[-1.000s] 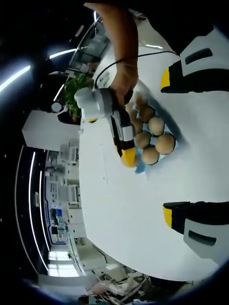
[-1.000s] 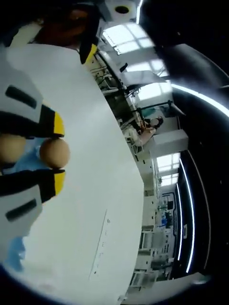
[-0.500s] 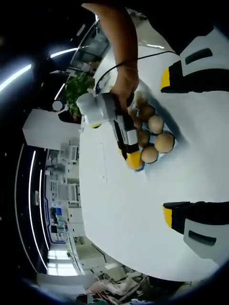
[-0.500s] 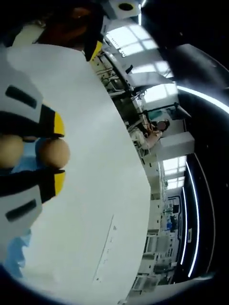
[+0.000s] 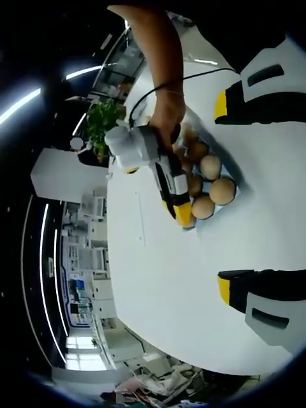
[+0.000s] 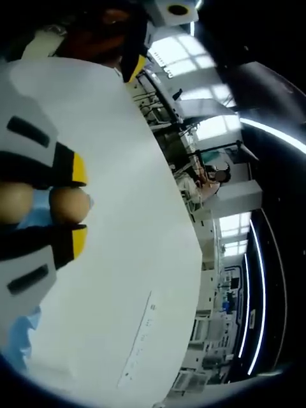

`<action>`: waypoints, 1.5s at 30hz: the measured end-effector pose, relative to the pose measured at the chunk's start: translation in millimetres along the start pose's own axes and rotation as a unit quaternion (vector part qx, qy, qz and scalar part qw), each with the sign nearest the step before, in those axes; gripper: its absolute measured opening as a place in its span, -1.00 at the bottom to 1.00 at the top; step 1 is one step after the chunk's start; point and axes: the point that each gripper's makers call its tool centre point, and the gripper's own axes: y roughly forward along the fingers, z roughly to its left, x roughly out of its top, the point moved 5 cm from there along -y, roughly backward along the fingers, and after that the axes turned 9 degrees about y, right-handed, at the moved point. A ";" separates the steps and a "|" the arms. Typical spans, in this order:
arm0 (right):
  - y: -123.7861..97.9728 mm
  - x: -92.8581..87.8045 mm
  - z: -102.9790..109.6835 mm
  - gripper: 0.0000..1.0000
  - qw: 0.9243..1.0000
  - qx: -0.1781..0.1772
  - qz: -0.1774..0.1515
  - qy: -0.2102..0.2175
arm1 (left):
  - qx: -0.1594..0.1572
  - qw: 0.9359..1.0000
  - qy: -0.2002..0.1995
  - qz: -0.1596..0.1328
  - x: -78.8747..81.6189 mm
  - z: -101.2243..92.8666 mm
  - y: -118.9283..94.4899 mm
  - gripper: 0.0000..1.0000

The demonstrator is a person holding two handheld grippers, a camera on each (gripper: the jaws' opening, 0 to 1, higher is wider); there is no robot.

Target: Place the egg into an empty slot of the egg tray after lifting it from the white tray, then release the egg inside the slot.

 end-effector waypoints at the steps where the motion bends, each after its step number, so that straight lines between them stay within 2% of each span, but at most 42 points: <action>1: -0.1 -0.4 -0.6 -0.54 1.000 0.001 0.000 0.002 | 0.000 1.000 0.001 -0.001 0.2 -0.4 0.0 0.90; 6: -1.0 -0.1 -2.0 -0.50 1.000 0.003 -0.004 -0.005 | 0.001 1.000 0.002 -0.001 1.1 -0.6 -0.7 0.90; 11: -7.5 -0.9 1.1 -0.55 1.000 0.006 -0.008 -0.005 | 0.001 1.000 0.005 0.000 1.6 -1.2 -1.1 0.90; 15: -16.8 0.5 2.1 -0.55 0.998 0.017 -0.030 0.051 | 0.000 1.000 0.006 0.001 1.7 -2.1 -0.4 0.90; 20: -31.4 9.5 -2.9 -0.55 0.995 0.017 -0.062 0.076 | -0.002 1.000 0.008 0.001 2.8 -3.0 0.0 0.90; 22: -39.4 12.6 -5.6 -0.55 0.992 0.020 -0.077 0.099 | -0.002 1.000 0.009 0.000 3.0 -3.0 -0.1 0.90; 24: -48.4 12.0 -12.4 -0.55 0.992 0.012 -0.080 0.100 | -0.001 1.000 0.007 0.001 2.6 -2.9 -0.1 0.90; 27: -59.8 10.4 -23.1 -0.55 0.991 -0.004 -0.086 0.102 | -0.003 1.000 0.007 0.001 2.1 -3.8 0.6 0.90; 28: -70.7 9.3 -31.9 -0.55 0.987 -0.017 -0.098 0.127 | -0.004 1.000 0.009 0.002 2.1 -4.5 0.9 0.90; 29: -73.7 8.7 -33.7 -0.55 0.986 -0.019 -0.100 0.133 | -0.005 1.000 0.009 0.002 2.3 -4.8 1.0 0.90; 33: -105.0 -2.0 -62.0 -0.55 0.984 -0.061 -0.103 0.129 | -0.004 1.000 0.008 0.000 3.2 -4.5 1.3 0.90; 38: -140.1 -13.0 -97.4 -0.55 0.970 -0.106 -0.122 0.180 | -0.009 1.000 0.011 0.002 3.5 -6.7 3.4 0.90; 41: -160.1 -17.0 -116.5 -0.55 0.965 -0.141 -0.132 0.176 | -0.009 1.000 0.010 0.001 4.2 -7.2 3.3 0.90; 45: -187.5 -19.7 -144.5 -0.55 0.952 -0.204 -0.150 0.171 | -0.007 1.000 0.010 0.003 3.3 -6.3 2.8 0.90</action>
